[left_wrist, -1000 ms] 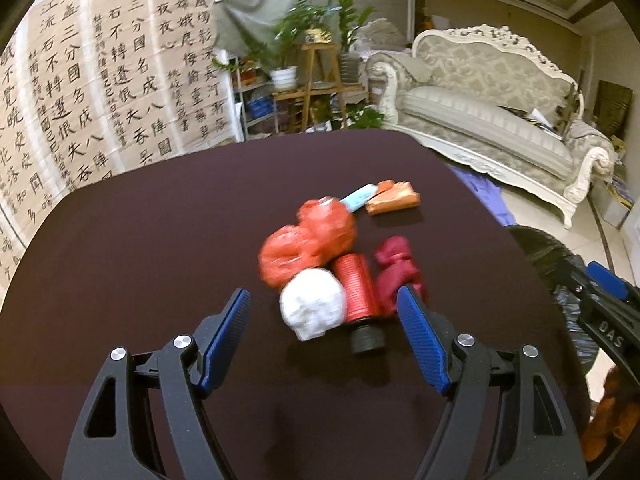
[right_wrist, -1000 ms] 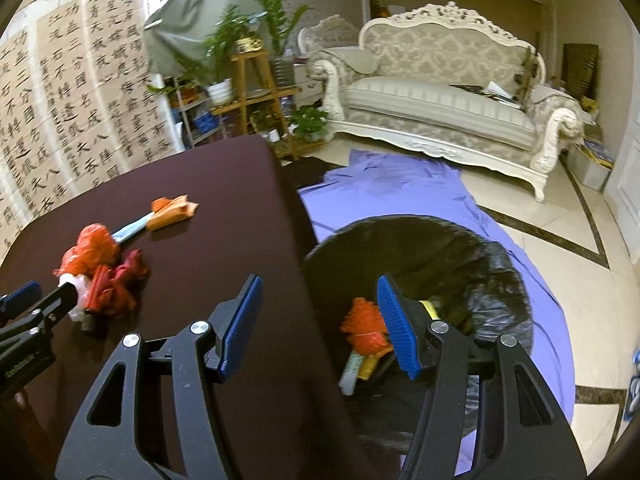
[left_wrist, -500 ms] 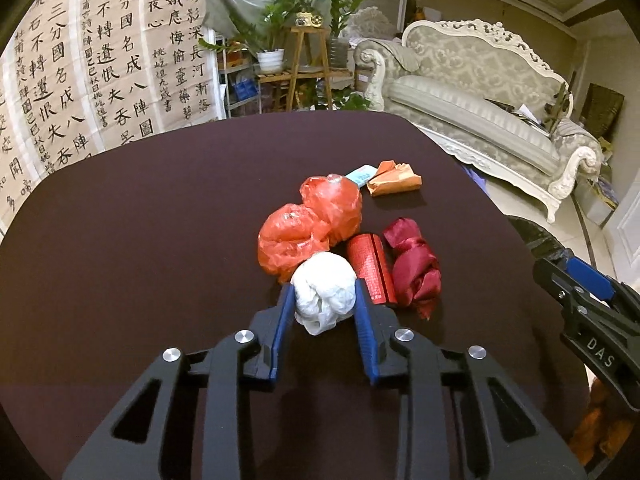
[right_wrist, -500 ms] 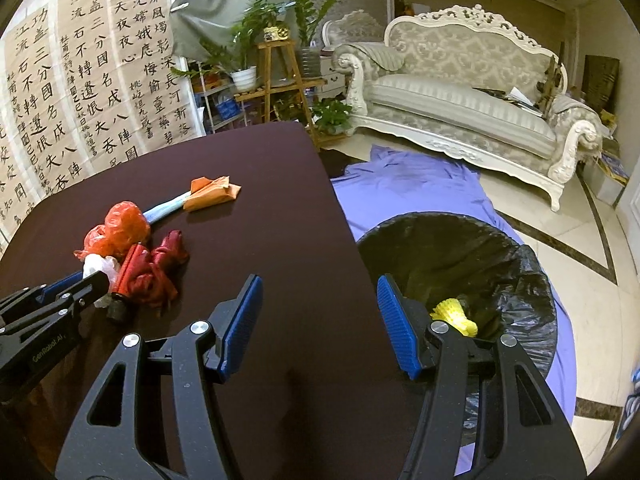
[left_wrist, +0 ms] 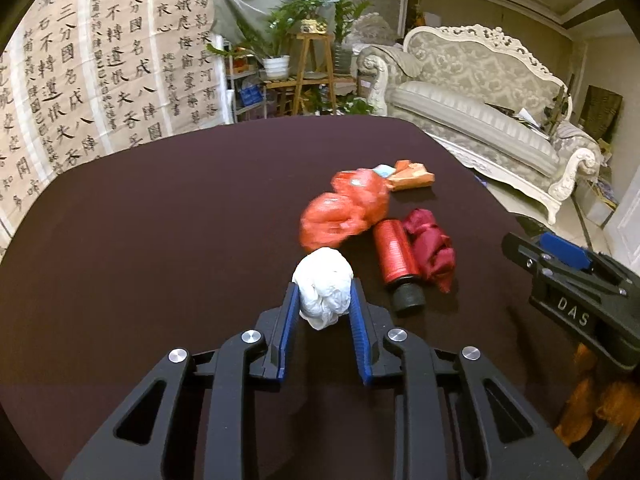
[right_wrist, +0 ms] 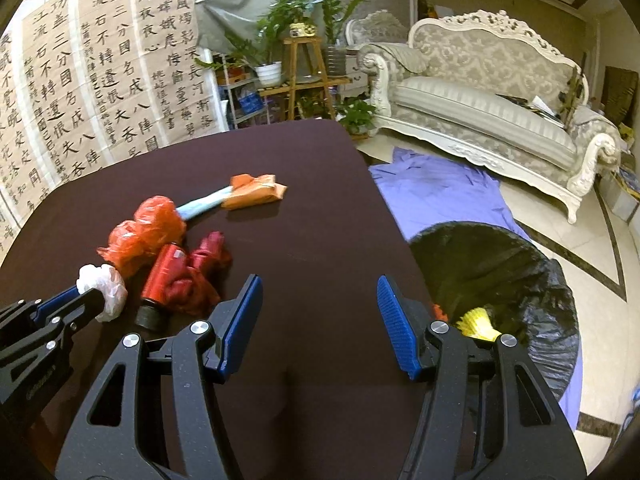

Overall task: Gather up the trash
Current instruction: 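Grasp the crumpled white plastic bag with the left gripper, then grasp the dark red cloth with the right gripper while the left holds the white bag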

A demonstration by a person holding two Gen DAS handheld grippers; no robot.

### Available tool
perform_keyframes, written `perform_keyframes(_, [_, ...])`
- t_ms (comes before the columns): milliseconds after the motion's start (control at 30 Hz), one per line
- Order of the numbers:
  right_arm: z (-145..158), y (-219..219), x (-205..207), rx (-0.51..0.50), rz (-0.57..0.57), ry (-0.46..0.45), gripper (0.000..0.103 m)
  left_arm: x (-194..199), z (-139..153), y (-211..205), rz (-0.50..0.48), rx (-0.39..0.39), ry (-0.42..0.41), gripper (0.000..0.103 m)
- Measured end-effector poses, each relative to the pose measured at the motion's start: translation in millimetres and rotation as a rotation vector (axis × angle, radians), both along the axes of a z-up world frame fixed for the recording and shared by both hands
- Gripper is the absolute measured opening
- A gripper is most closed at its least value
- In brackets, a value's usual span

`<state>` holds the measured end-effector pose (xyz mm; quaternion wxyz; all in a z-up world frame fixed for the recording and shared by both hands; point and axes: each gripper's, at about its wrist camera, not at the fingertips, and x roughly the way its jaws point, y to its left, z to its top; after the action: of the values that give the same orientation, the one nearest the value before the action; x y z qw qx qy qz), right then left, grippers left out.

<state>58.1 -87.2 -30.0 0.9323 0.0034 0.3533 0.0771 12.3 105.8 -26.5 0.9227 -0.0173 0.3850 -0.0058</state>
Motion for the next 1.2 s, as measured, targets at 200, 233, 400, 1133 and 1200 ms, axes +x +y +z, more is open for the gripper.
perform_keyframes(200, [4, 28, 5, 0.006, 0.061, -0.004, 0.058, -4, -1, 28, 0.066, 0.028, 0.000, 0.026])
perform_keyframes(233, [5, 34, 6, 0.006, 0.071, -0.004, 0.058, -4, -1, 35, 0.082, 0.032, -0.001, 0.026])
perform_keyframes(400, [5, 56, 11, 0.002, 0.111, -0.002, 0.058, -1, -3, 57, 0.137, 0.044, -0.006, 0.026])
perform_keyframes(1133, [-15, 74, 24, -0.050, 0.137, 0.096, 0.034, 1, -10, 76, 0.154, -0.005, -0.005, 0.026])
perform_keyframes(1200, [-15, 75, 24, -0.055, 0.140, 0.101, 0.033, 1, -10, 76, 0.153, -0.005, -0.004, 0.026])
